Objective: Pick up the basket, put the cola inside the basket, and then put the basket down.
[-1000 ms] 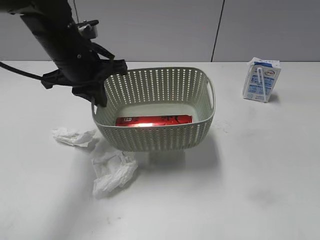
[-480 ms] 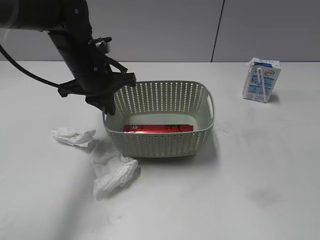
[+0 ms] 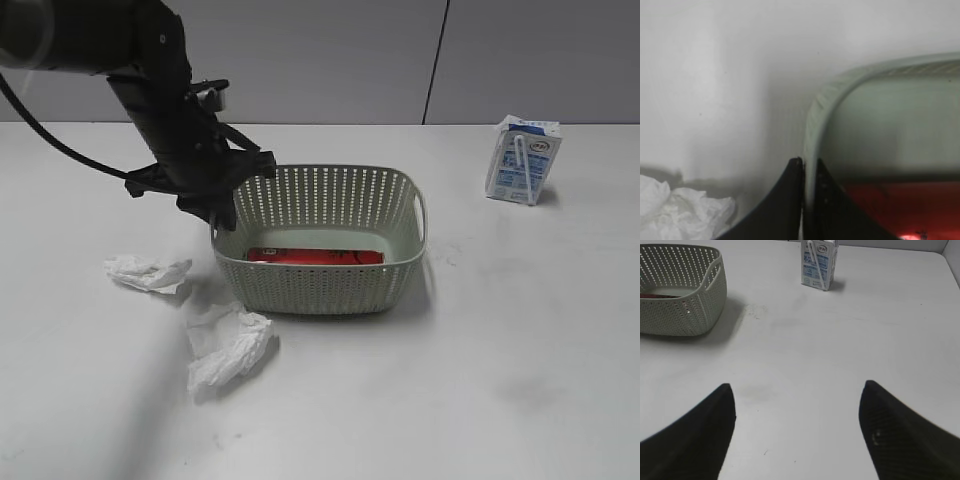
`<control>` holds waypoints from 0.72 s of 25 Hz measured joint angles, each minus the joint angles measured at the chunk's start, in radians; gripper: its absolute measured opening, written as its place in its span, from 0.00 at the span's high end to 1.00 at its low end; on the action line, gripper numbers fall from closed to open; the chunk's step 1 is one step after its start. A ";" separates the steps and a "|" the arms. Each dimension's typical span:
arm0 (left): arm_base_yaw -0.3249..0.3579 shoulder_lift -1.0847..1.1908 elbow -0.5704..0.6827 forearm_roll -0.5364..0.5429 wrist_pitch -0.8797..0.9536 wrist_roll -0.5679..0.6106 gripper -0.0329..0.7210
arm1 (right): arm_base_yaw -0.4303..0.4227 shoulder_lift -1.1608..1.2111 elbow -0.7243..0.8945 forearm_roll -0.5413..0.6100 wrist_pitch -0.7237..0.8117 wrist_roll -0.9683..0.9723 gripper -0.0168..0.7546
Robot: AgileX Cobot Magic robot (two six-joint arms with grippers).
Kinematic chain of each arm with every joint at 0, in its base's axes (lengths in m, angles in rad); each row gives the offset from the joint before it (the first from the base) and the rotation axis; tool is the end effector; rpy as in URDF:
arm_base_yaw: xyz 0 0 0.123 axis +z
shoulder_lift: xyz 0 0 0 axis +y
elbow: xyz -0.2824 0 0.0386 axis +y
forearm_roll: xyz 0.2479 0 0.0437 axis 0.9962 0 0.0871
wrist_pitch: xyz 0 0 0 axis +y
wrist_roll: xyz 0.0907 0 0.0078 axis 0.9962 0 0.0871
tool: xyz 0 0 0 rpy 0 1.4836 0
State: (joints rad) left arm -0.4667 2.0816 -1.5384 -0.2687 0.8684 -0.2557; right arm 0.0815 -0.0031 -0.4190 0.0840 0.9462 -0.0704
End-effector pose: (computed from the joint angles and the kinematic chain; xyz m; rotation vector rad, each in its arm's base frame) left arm 0.3755 -0.2098 0.1737 0.0920 2.9583 -0.4439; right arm 0.0075 0.0068 0.2637 -0.1465 2.0012 0.1069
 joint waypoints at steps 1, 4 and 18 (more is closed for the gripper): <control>0.000 0.004 0.000 0.000 0.000 0.000 0.85 | 0.000 0.000 0.000 0.000 0.000 0.000 0.22; 0.000 0.002 0.000 0.000 0.005 0.000 0.56 | 0.000 0.000 0.000 0.000 0.000 0.000 0.22; 0.158 -0.261 0.000 0.064 0.156 0.132 0.13 | 0.000 0.000 0.000 0.000 0.000 0.000 0.22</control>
State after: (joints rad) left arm -0.3088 1.8208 -1.5384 -0.2051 1.0246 -0.1237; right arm 0.0815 -0.0031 -0.4190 0.0840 0.9459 -0.0704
